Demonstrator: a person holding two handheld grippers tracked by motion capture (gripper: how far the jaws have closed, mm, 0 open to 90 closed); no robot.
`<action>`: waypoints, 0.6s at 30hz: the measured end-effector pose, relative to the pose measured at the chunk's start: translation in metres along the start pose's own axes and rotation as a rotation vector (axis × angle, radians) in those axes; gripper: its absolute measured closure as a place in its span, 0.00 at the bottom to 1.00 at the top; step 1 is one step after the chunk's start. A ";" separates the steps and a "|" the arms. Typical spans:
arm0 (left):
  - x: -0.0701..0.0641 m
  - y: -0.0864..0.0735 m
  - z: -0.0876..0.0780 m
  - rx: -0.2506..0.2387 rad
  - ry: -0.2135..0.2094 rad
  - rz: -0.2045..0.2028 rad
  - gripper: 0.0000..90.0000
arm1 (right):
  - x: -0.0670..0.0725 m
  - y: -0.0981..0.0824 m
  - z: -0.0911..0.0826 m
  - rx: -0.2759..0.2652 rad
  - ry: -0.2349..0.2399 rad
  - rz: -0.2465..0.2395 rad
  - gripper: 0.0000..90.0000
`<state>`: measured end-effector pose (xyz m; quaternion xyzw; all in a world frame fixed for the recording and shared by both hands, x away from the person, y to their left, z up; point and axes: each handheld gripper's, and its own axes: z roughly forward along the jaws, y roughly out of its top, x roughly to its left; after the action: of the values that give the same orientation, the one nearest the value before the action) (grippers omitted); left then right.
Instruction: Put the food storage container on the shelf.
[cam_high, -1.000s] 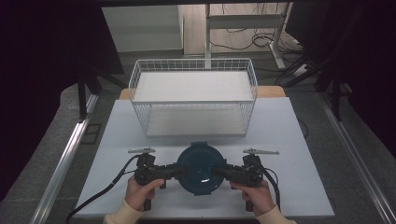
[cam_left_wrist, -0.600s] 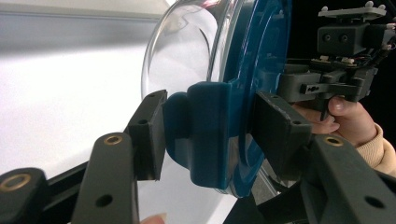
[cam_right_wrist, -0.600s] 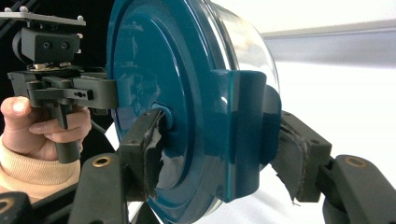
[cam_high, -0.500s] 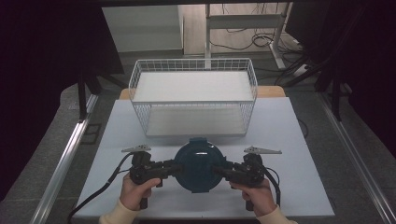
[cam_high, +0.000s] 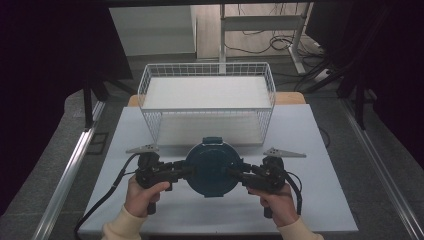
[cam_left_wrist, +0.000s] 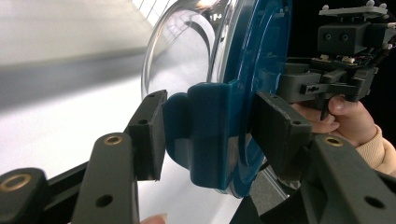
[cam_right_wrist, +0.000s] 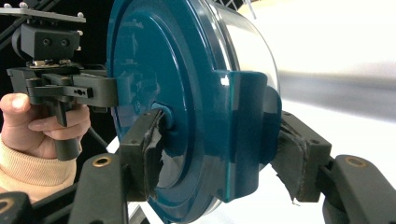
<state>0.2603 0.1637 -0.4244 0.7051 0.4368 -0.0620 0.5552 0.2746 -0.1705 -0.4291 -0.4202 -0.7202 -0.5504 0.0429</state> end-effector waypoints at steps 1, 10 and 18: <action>0.000 0.005 0.000 -0.002 -0.003 0.004 0.52 | 0.001 0.003 -0.001 -0.002 -0.002 -0.003 0.43; -0.006 0.044 -0.011 -0.023 -0.007 0.050 0.53 | 0.010 0.041 -0.004 -0.044 -0.003 -0.047 0.43; -0.009 0.081 -0.014 -0.033 -0.006 0.078 0.53 | 0.013 0.076 -0.005 -0.070 -0.002 -0.053 0.43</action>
<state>0.3051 0.1704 -0.3551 0.7121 0.4082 -0.0352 0.5701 0.3139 -0.1644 -0.3633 -0.4030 -0.7115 -0.5755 0.0129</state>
